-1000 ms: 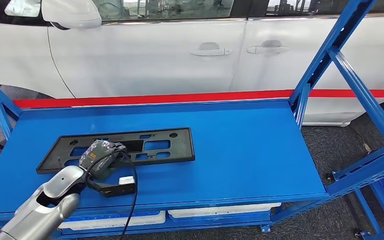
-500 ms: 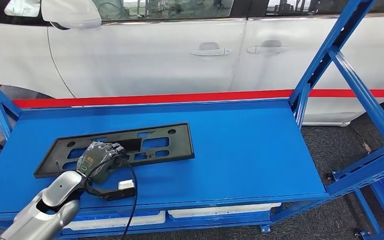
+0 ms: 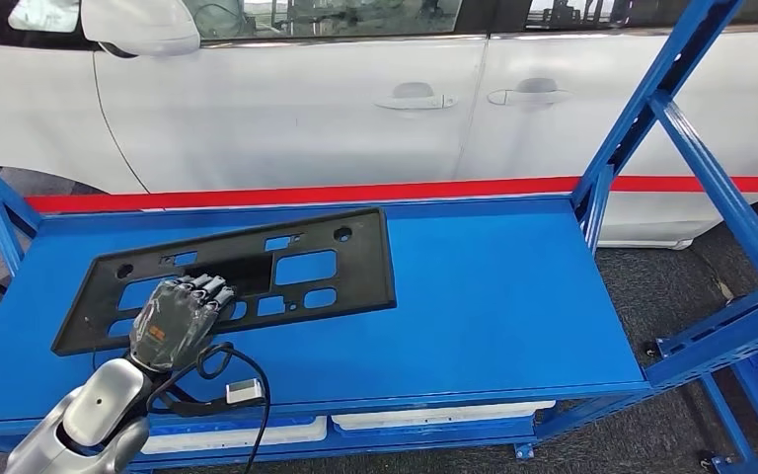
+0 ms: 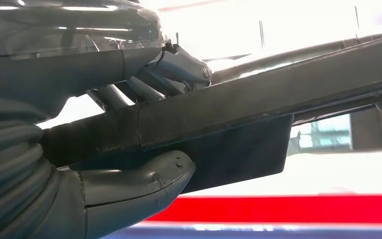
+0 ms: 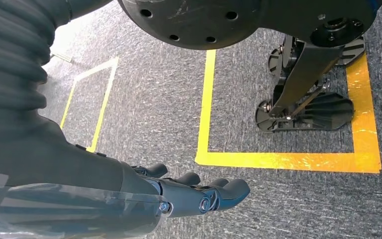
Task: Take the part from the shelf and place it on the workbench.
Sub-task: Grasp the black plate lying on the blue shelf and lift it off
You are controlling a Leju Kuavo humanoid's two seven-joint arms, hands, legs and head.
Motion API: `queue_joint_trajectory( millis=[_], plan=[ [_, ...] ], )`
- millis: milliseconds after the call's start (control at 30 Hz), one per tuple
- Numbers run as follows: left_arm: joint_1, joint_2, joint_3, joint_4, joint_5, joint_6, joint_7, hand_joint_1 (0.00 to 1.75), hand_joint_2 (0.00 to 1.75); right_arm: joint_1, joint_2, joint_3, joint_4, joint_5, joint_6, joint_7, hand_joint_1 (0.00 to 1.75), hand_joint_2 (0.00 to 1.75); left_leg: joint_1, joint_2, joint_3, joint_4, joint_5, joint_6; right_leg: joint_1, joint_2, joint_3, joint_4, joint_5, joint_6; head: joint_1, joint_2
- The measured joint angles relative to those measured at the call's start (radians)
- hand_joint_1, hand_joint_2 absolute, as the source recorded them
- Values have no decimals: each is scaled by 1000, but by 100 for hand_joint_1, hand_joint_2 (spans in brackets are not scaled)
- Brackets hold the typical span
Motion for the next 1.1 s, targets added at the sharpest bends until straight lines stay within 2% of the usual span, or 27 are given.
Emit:
queue_joint_trajectory(
  millis=[200,267,300,333,400,433,467,500,533,600,633,667,767,800,833,900,933,967,1000,1033,1100],
  plan=[
    [11,20,14,-30,-62,26,2,175,175,0,0,0,0,0,-8,0,0,175,-6,-1,-3,6,-4,6,-7,0,0,-3,2,7,0,0],
    [11,28,15,-35,-87,36,2,175,175,0,0,0,0,0,-9,0,0,175,-2,2,1,-5,4,13,-7,-1,1,0,-2,12,0,0],
    [10,32,16,-37,-99,39,2,175,175,0,0,0,0,0,-10,0,0,175,1,4,4,-12,10,17,-7,-2,-4,14,-17,15,0,0],
    [9,34,16,-38,-112,42,2,175,175,0,0,0,0,0,-10,0,0,175,4,6,6,-19,16,22,-7,-2,-17,47,-44,17,0,0],
    [6,41,14,-39,-137,44,3,175,175,0,0,0,0,0,-10,0,0,175,5,9,4,-22,19,26,-11,-4,-67,165,-119,20,0,0],
    [5,44,12,-39,-145,45,3,175,175,-1,0,0,0,0,-10,1,0,175,6,10,1,-21,20,25,-14,-4,-93,226,-147,23,0,0],
    [5,48,9,-39,-150,45,3,175,175,-1,0,0,0,0,-10,1,0,175,6,11,-1,-20,21,24,-18,-4,-107,263,-155,26,0,0],
    [5,51,7,-39,-154,45,3,175,175,-1,0,0,0,0,-10,1,0,175,7,12,-4,-18,22,22,-21,-5,-104,264,-143,29,0,0],
    [4,54,5,-39,-155,45,3,175,175,-1,0,0,0,1,-10,1,0,175,10,12,-7,-15,22,19,-25,-5,-82,226,-114,32,0,0],
    [1,60,1,-39,-156,45,3,175,175,-2,0,0,0,1,-10,2,0,175,13,11,-13,-5,22,7,-31,-6,-10,95,-55,37,0,0],
    [-1,64,-1,-39,-156,45,3,175,175,-3,0,0,0,1,-9,2,0,175,13,10,-16,-1,23,-1,-30,-4,13,49,-35,34,0,0],
    [-4,67,-3,-39,-156,45,3,175,175,-4,0,0,0,1,-9,2,0,175,12,10,-19,2,25,-9,-28,-2,24,23,-29,30,0,0],
    [-8,78,-7,-39,-157,45,4,175,175,-6,0,0,0,1,-8,2,0,175,13,8,-26,2,34,-33,-23,1,8,20,-18,6,0,0],
    [-9,82,-8,-39,-157,45,4,175,175,-7,0,0,0,1,-8,2,0,175,15,8,-34,13,19,-39,-23,0,1,19,-11,-4,0,0],
    [-9,85,-8,-39,-157,45,4,175,175,-6,0,0,0,1,-8,2,0,175,17,8,-45,42,-12,-42,-23,-2,-7,16,-2,-14,0,0],
    [-9,90,-9,-39,-157,45,4,175,175,-5,0,0,0,2,-7,3,0,175,18,8,-79,155,-108,-44,-19,-5,-25,15,13,-28,0,0],
    [-9,91,-9,-39,-157,45,4,175,175,-4,0,0,0,2,-7,3,0,175,17,7,-93,221,-146,-44,-14,-5,-35,16,20,-31,0,0],
    [-9,92,-9,-39,-157,45,4,175,175,-4,0,0,0,2,-7,3,0,175,17,7,-98,269,-165,-44,-10,-6,-45,18,27,-33,0,0],
    [-9,92,-10,-39,-157,45,4,175,175,-4,0,0,0,2,-7,3,0,175,16,8,-88,286,-163,-42,-6,-6,-56,19,34,-34,0,0],
    [-9,93,-11,-39,-156,46,4,175,175,-4,0,0,0,2,-7,3,0,175,15,7,-60,265,-144,-37,-3,-6,-65,22,40,-34,0,0],
    [-10,96,-12,-40,-155,48,8,175,175,-4,1,0,0,1,-8,3,0,175,8,7,36,137,-102,-23,2,-5,-80,26,52,-32,0,0]
  ],
)
